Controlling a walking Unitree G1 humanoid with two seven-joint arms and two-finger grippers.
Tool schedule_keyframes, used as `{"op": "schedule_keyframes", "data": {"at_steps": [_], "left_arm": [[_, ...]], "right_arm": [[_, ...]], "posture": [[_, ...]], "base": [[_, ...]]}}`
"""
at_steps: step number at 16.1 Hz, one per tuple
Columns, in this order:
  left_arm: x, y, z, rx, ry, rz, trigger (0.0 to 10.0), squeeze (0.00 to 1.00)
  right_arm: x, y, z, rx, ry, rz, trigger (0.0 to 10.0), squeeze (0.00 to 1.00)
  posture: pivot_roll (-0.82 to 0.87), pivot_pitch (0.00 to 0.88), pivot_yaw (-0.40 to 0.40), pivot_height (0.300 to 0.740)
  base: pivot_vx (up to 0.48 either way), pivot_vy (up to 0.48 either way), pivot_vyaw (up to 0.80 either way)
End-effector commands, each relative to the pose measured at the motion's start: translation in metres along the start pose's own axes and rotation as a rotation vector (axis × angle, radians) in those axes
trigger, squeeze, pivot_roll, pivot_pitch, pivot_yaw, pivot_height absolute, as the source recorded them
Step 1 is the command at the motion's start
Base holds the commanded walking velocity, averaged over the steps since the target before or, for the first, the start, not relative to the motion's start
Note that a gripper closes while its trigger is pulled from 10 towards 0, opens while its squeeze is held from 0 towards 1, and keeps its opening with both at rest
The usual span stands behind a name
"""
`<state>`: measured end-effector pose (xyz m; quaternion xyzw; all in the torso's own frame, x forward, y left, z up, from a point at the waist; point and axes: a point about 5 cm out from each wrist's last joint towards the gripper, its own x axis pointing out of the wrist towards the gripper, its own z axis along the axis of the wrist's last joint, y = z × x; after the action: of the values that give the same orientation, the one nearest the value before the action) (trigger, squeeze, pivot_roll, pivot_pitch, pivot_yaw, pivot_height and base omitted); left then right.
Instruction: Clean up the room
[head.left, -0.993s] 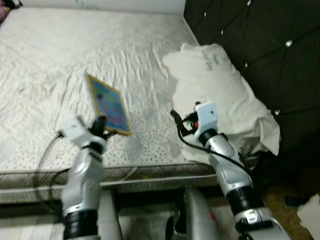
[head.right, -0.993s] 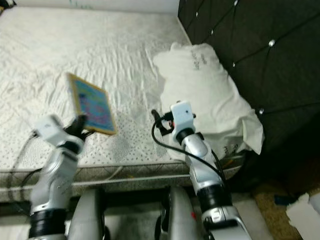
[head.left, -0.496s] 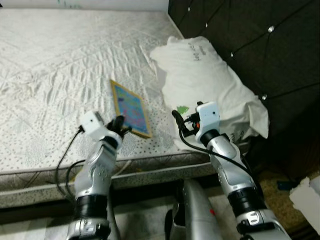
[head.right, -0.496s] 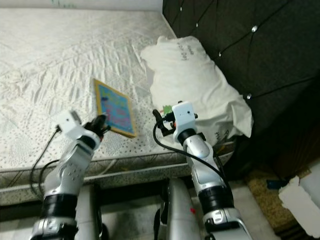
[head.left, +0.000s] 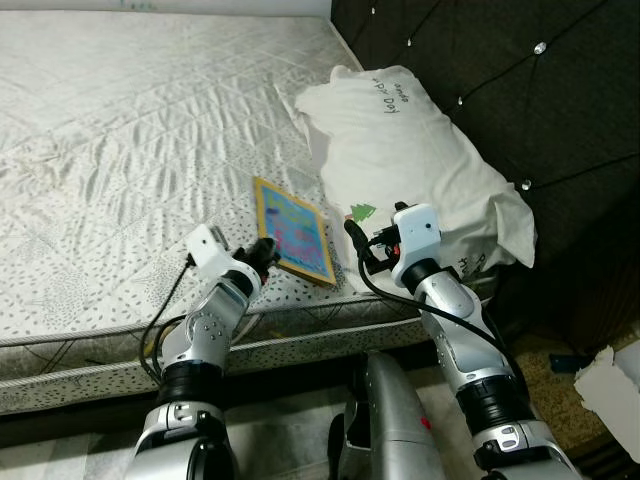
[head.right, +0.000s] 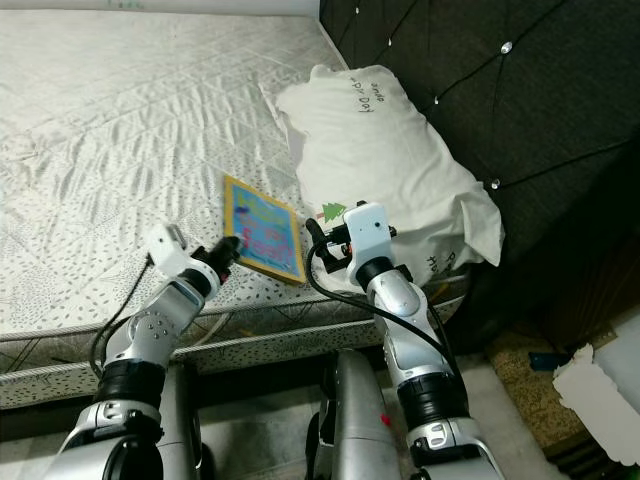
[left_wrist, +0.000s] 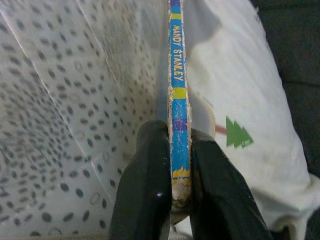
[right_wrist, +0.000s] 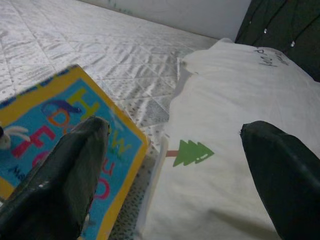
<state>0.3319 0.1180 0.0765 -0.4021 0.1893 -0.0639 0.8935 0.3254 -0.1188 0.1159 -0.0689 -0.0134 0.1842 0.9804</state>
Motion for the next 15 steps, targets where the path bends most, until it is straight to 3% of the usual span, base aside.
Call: {"op": "schedule_keyframes", "data": {"at_steps": [1, 4, 7, 8, 9, 10, 15], "left_arm": [[0.005, -0.01, 0.006, 0.009, -0.006, -0.049, 10.0, 0.0], [0.01, -0.007, -0.001, 0.027, 0.032, -0.049, 10.0, 0.0], [0.011, 0.001, 0.006, -0.006, -0.008, -0.019, 10.0, 0.0], [0.012, 0.003, 0.005, -0.013, 0.007, -0.011, 10.0, 0.44], [0.012, 0.004, 0.005, -0.007, 0.01, -0.007, 10.0, 0.51], [0.014, 0.005, 0.003, -0.01, 0.02, -0.004, 10.0, 1.0], [0.016, 0.014, 0.001, -0.003, 0.044, 0.081, 10.0, 1.0]], "right_arm": [[-0.002, -0.002, 0.002, -0.012, -0.009, -0.004, 10.0, 0.0], [-0.003, -0.004, 0.002, -0.016, -0.008, -0.009, 10.0, 0.0], [-0.004, -0.006, 0.001, -0.017, -0.002, -0.017, 10.0, 0.0], [-0.004, -0.006, 0.001, -0.017, -0.001, -0.018, 10.0, 0.0], [-0.004, -0.006, 0.001, -0.018, -0.001, -0.018, 10.0, 0.0], [-0.004, -0.006, 0.001, -0.019, -0.002, -0.017, 10.0, 0.0], [-0.002, -0.006, 0.001, -0.021, -0.002, -0.022, 10.0, 0.0]], "posture": [[0.0, 0.071, -0.079, 0.535], [-0.01, 0.077, -0.08, 0.535], [-0.01, 0.08, -0.082, 0.535], [-0.01, 0.08, -0.082, 0.535], [-0.01, 0.079, -0.082, 0.535], [-0.01, 0.077, -0.081, 0.535], [-0.01, 0.073, -0.079, 0.535]], "base": [[0.0, 0.0, 0.0], [0.0, 0.0, 0.0], [0.0, 0.0, 0.0], [0.0, 0.0, 0.0], [0.0, 0.0, 0.0], [0.0, 0.0, 0.0], [0.0, 0.0, 0.0]]}}
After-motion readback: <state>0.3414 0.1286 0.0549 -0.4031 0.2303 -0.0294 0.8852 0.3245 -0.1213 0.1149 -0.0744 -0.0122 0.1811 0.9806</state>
